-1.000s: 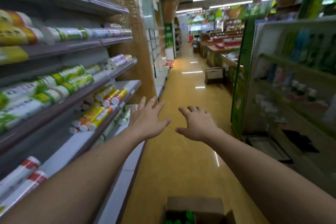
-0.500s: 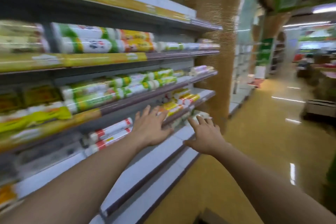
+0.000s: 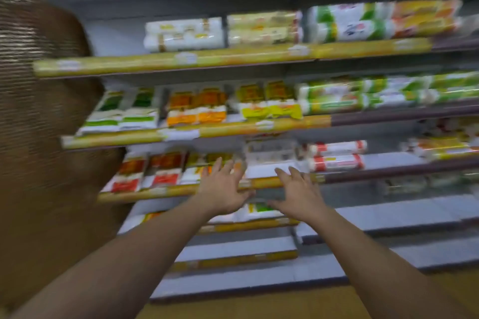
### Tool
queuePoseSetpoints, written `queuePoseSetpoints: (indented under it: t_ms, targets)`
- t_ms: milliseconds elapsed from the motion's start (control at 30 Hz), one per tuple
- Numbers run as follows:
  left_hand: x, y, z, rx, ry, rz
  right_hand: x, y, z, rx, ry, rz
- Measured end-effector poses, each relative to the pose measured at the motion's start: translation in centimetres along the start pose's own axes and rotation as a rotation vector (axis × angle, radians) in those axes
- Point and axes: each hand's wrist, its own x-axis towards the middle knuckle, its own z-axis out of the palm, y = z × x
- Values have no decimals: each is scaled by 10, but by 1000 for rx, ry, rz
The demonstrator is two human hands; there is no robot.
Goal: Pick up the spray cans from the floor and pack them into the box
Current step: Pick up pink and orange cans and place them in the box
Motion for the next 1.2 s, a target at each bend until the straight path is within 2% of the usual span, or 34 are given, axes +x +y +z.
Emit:
queuePoseSetpoints:
  t_ms: [267,533,733,967,1100,1200]
  targets:
    - [-163,-240,9,-26,-37,-367,7,-247,102,-26,-132,-335]
    - [-323,-440,66,-109,-112,-720,-27,-450,216,-63,-313,-475]
    - [-389,-537,103,-208,-94,-915,-23,-546,288,-52,-472,-525]
    - [-399,-634,174,-289,-159,-1067,46,-638,389,-39,-566,-596]
    - [-393,-685,206,-303,-209,-1157,87,-668,453,9,-757,-533]
    - [-391,-720,222,-337,-245,-1242,115,-680,495,-49,-880,-479]
